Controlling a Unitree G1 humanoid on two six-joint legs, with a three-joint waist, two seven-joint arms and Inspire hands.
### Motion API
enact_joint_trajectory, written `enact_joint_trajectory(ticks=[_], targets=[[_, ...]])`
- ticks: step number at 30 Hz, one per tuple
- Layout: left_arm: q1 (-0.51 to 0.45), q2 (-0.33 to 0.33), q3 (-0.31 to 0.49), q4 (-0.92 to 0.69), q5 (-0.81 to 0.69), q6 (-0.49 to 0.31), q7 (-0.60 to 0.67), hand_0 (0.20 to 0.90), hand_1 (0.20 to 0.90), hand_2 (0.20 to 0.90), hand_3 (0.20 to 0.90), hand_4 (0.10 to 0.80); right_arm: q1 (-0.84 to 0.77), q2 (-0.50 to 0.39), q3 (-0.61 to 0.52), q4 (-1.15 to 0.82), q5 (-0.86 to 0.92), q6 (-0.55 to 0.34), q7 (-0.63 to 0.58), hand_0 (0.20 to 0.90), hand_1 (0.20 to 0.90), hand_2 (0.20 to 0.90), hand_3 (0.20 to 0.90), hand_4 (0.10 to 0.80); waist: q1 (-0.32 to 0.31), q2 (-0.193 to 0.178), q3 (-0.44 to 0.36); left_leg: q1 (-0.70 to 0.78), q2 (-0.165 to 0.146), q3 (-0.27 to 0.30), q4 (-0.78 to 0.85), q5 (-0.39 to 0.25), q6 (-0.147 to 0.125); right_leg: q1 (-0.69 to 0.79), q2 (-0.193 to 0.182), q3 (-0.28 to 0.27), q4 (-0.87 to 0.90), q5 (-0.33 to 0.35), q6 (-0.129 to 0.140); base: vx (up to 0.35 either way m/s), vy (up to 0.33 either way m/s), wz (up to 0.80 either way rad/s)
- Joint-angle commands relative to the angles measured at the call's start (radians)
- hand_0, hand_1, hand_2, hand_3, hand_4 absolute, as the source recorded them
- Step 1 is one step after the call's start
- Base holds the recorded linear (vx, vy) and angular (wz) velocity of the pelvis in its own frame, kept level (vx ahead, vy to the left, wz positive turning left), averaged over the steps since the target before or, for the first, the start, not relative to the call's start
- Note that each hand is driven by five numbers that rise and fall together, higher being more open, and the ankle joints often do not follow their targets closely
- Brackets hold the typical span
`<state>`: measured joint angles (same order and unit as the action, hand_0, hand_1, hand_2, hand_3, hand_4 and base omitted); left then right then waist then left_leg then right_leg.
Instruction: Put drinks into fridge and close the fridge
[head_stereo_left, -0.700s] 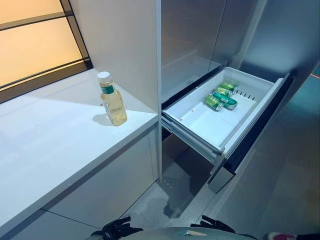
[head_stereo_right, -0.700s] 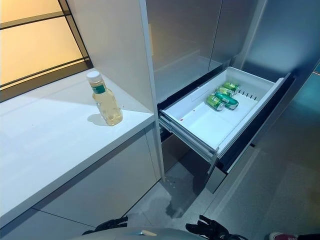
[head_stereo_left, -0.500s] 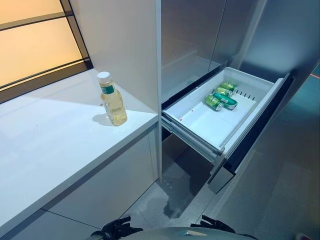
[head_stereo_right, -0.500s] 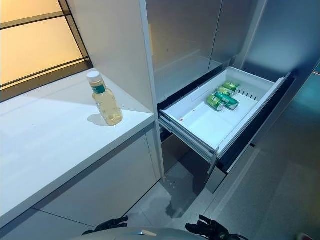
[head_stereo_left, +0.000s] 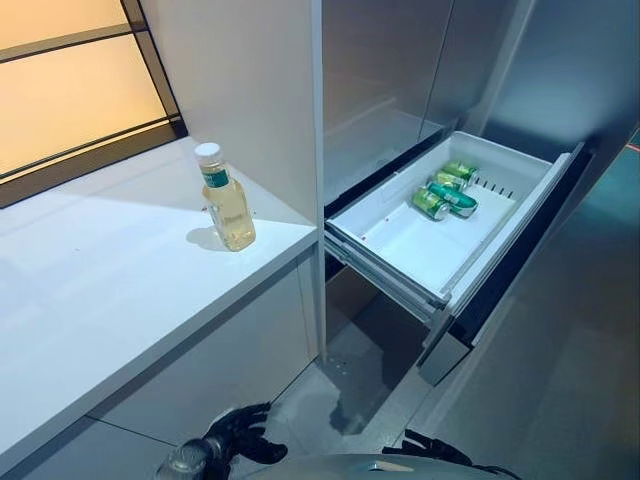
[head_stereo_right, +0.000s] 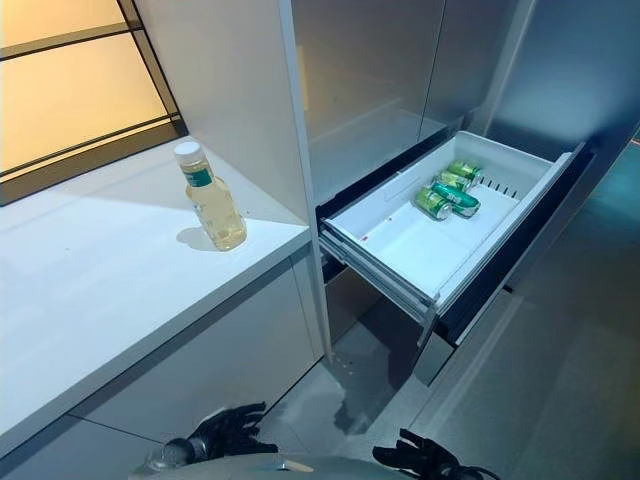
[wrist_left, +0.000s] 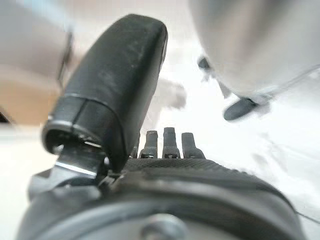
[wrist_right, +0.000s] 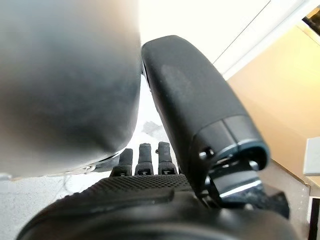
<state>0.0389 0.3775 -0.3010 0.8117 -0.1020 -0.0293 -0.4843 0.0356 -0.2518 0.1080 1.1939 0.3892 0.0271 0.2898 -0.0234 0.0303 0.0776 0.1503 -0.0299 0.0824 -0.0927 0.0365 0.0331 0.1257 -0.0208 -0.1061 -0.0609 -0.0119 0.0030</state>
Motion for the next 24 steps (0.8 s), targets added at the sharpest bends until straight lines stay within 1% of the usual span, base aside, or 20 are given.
enact_joint_trajectory(ticks=[1, 3, 5, 6, 8, 9, 10, 11, 12, 13, 14, 15, 16, 17, 18, 19, 20, 21, 22, 24], targets=[[-0.125, 0.069, -0.004, -0.132, -0.095, 0.071, -0.263, 0.9, 0.9, 0.9, 0.9, 0.8, -0.077, -0.053, 0.039, -0.009, -0.005, -0.01, 0.018, 0.9, 0.9, 0.9, 0.9, 0.8, -0.003, 0.018, 0.018, -0.006, 0.016, 0.031, 0.023, -0.078, -0.018, -0.028, -0.011, -0.063, 0.067, -0.031, 0.064, 0.0, 0.0, 0.0], [-0.153, 0.132, 0.017, -0.292, -0.185, 0.192, -0.425, 0.9, 0.9, 0.9, 0.9, 0.8, -0.074, -0.058, 0.038, -0.004, -0.008, -0.019, 0.022, 0.9, 0.9, 0.9, 0.9, 0.8, -0.004, 0.025, 0.018, -0.007, 0.015, 0.03, 0.021, -0.077, -0.016, -0.03, -0.012, -0.06, 0.066, -0.028, 0.067, 0.0, 0.0, 0.0], [-0.181, 0.164, 0.042, -0.432, -0.299, 0.296, -0.547, 0.9, 0.9, 0.9, 0.9, 0.8, -0.07, -0.057, 0.032, 0.011, -0.01, -0.037, 0.025, 0.9, 0.9, 0.9, 0.9, 0.8, -0.003, 0.03, 0.017, -0.007, 0.013, 0.025, 0.019, -0.079, -0.011, -0.029, -0.013, -0.057, 0.064, -0.026, 0.069, 0.0, 0.0, 0.0], [-0.196, 0.168, 0.062, -0.519, -0.355, 0.358, -0.587, 0.9, 0.9, 0.9, 0.9, 0.8, -0.066, -0.052, 0.029, 0.02, -0.013, -0.048, 0.023, 0.9, 0.9, 0.9, 0.9, 0.8, -0.001, 0.032, 0.015, -0.006, 0.012, 0.023, 0.017, -0.081, -0.009, -0.028, -0.014, -0.056, 0.062, -0.025, 0.07, 0.0, 0.0, 0.0], [-0.223, 0.174, 0.086, -0.697, -0.53, 0.442, -0.601, 0.9, 0.9, 0.9, 0.9, 0.8, -0.06, -0.045, 0.024, 0.035, -0.017, -0.068, 0.02, 0.9, 0.9, 0.9, 0.9, 0.8, 0.001, 0.036, 0.01, -0.004, 0.009, 0.015, 0.013, -0.084, -0.005, -0.025, -0.015, -0.052, 0.057, -0.024, 0.071, 0.0, 0.0, 0.0], [-0.227, 0.174, 0.095, -0.731, -0.606, 0.432, -0.61, 0.9, 0.9, 0.9, 0.9, 0.8, -0.057, -0.043, 0.021, 0.04, -0.018, -0.075, 0.021, 0.9, 0.9, 0.9, 0.9, 0.8, 0.001, 0.037, 0.009, -0.002, 0.008, 0.012, 0.011, -0.086, -0.003, -0.024, -0.015, -0.051, 0.056, -0.025, 0.071, 0.011, 0.004, 0.05], [-0.229, 0.154, 0.118, -0.817, -0.709, 0.432, -0.589, 0.9, 0.9, 0.9, 0.9, 0.8, -0.053, -0.037, 0.019, 0.045, -0.017, -0.083, 0.019, 0.9, 0.9, 0.9, 0.9, 0.8, 0.004, 0.036, 0.007, 0.001, 0.007, 0.009, 0.008, -0.09, -0.001, -0.02, -0.016, -0.051, 0.053, -0.026, 0.07, 0.013, -0.001, 0.06], [-0.232, 0.144, 0.127, -0.848, -0.779, 0.399, -0.577, 0.9, 0.9, 0.9, 0.9, 0.8, -0.052, -0.035, 0.017, 0.048, -0.016, -0.086, 0.017, 0.9, 0.9, 0.9, 0.9, 0.8, 0.005, 0.035, 0.005, 0.003, 0.007, 0.007, 0.007, -0.091, -0.001, -0.018, -0.016, -0.051, 0.052, -0.027, 0.069, 0.014, -0.004, 0.05], [-0.233, 0.14, 0.136, -0.885, -0.819, 0.405, -0.55, 0.9, 0.9, 0.9, 0.9, 0.8, -0.049, -0.032, 0.018, 0.049, -0.016, -0.088, 0.015, 0.9, 0.9, 0.9, 0.9, 0.8, 0.005, 0.034, 0.004, 0.005, 0.007, 0.005, 0.006, -0.093, 0.0, -0.016, -0.016, -0.051, 0.051, -0.028, 0.069, 0.034, -0.012, 0.02], [-0.241, 0.115, 0.169, -0.963, -0.931, 0.298, -0.495, 0.9, 0.9, 0.9, 0.9, 0.8, -0.037, -0.018, 0.02, 0.05, -0.019, -0.095, 0.005, 0.9, 0.9, 0.9, 0.9, 0.8, 0.006, 0.03, -0.001, 0.011, 0.006, 0.001, 0.005, -0.098, 0.001, -0.008, -0.016, -0.049, 0.049, -0.03, 0.068, 0.038, -0.014, 0.01], [-0.248, 0.117, 0.182, -0.98, -0.96, 0.272, -0.472, 0.9, 0.9, 0.9, 0.9, 0.8, -0.032, -0.014, 0.023, 0.051, -0.019, -0.098, 0.002, 0.9, 0.9, 0.9, 0.9, 0.8, 0.006, 0.028, -0.003, 0.013, 0.006, -0.001, 0.005, -0.1, 0.002, -0.005, -0.016, -0.05, 0.049, -0.032, 0.067, 0.058, -0.021, -0.01], [-0.263, 0.114, 0.204, -1.009, -1.009, 0.141, -0.419, 0.9, 0.9, 0.9, 0.9, 0.8, -0.024, -0.006, 0.031, 0.051, -0.015, -0.101, -0.004, 0.9, 0.9, 0.9, 0.9, 0.8, 0.007, 0.023, -0.008, 0.016, 0.005, -0.005, 0.005, -0.103, 0.002, 0.0, -0.016, -0.05, 0.046, -0.033, 0.065, 0.035, -0.013, -0.01], [-0.267, 0.116, 0.209, -1.015, -1.016, 0.126, -0.411, 0.9, 0.9, 0.9, 0.9, 0.8, -0.022, -0.005, 0.032, 0.051, -0.014, -0.102, -0.005, 0.9, 0.9, 0.9, 0.9, 0.8, 0.007, 0.023, -0.008, 0.017, 0.005, -0.006, 0.005, -0.103, 0.002, 0.001, -0.016, -0.05, 0.046, -0.034, 0.065, 0.039, -0.017, -0.02], [-0.279, 0.119, 0.222, -1.029, -1.035, 0.026, -0.359, 0.9, 0.9, 0.9, 0.9, 0.8, -0.017, -0.001, 0.036, 0.053, -0.011, -0.106, -0.006, 0.9, 0.9, 0.9, 0.9, 0.8, 0.006, 0.02, -0.01, 0.02, 0.005, -0.009, 0.005, -0.105, 0.002, 0.004, -0.015, -0.051, 0.045, -0.035, 0.064, 0.0, 0.0, 0.0], [-0.291, 0.119, 0.248, -1.055, -1.052, -0.084, -0.278, 0.9, 0.9, 0.9, 0.9, 0.8, -0.01, 0.006, 0.041, 0.051, -0.008, -0.109, -0.01, 0.9, 0.9, 0.9, 0.9, 0.8, 0.007, 0.016, -0.014, 0.021, 0.004, -0.012, 0.005, -0.106, 0.002, 0.007, -0.015, -0.052, 0.045, -0.038, 0.063, 0.037, -0.023, -0.01], [-0.3, 0.114, 0.275, -1.074, -1.051, -0.15, -0.206, 0.9, 0.9, 0.9, 0.9, 0.8, -0.004, 0.012, 0.045, 0.051, -0.004, -0.112, -0.013, 0.9, 0.9, 0.9, 0.9, 0.8, 0.009, 0.013, -0.016, 0.023, 0.004, -0.015, 0.005, -0.108, 0.002, 0.009, -0.015, -0.053, 0.044, -0.04, 0.062, 0.036, -0.023, -0.01], [-0.306, 0.109, 0.3, -1.075, -1.02, -0.226, -0.16, 0.9, 0.9, 0.9, 0.9, 0.8, 0.003, 0.017, 0.049, 0.048, -0.003, -0.112, -0.016, 0.9, 0.9, 0.9, 0.9, 0.8, 0.009, 0.009, -0.02, 0.024, 0.004, -0.018, 0.005, -0.109, 0.002, 0.011, -0.014, -0.053, 0.044, -0.042, 0.061, 0.035, -0.028, 0.0], [-0.312, 0.102, 0.339, -1.084, -0.946, -0.339, -0.073, 0.9, 0.9, 0.9, 0.9, 0.8, 0.012, 0.027, 0.054, 0.043, 0.0, -0.113, -0.022, 0.9, 0.9, 0.9, 0.9, 0.8, 0.011, 0.004, -0.026, 0.025, 0.004, -0.021, 0.005, -0.11, 0.0, 0.012, -0.012, -0.053, 0.043, -0.044, 0.059, 0.032, -0.035, 0.0], [-0.312, 0.102, 0.369, -1.092, -0.863, -0.435, 0.011, 0.9, 0.9, 0.9, 0.9, 0.8, 0.018, 0.036, 0.058, 0.038, 0.002, -0.112, -0.028, 0.9, 0.9, 0.9, 0.9, 0.8, 0.014, -0.002, -0.029, 0.025, 0.004, -0.025, 0.005, -0.109, 0.0, 0.014, -0.01, -0.053, 0.041, -0.045, 0.057, 0.028, -0.039, 0.0], [-0.307, 0.092, 0.417, -1.095, -0.707, -0.564, 0.176, 0.9, 0.9, 0.9, 0.9, 0.8, 0.024, 0.047, 0.063, 0.037, 0.01, -0.11, -0.034, 0.9, 0.9, 0.9, 0.9, 0.8, 0.018, -0.01, -0.036, 0.026, 0.004, -0.032, 0.005, -0.109, -0.002, 0.018, -0.008, -0.056, 0.038, -0.048, 0.054, 0.012, -0.017, 0.0]])
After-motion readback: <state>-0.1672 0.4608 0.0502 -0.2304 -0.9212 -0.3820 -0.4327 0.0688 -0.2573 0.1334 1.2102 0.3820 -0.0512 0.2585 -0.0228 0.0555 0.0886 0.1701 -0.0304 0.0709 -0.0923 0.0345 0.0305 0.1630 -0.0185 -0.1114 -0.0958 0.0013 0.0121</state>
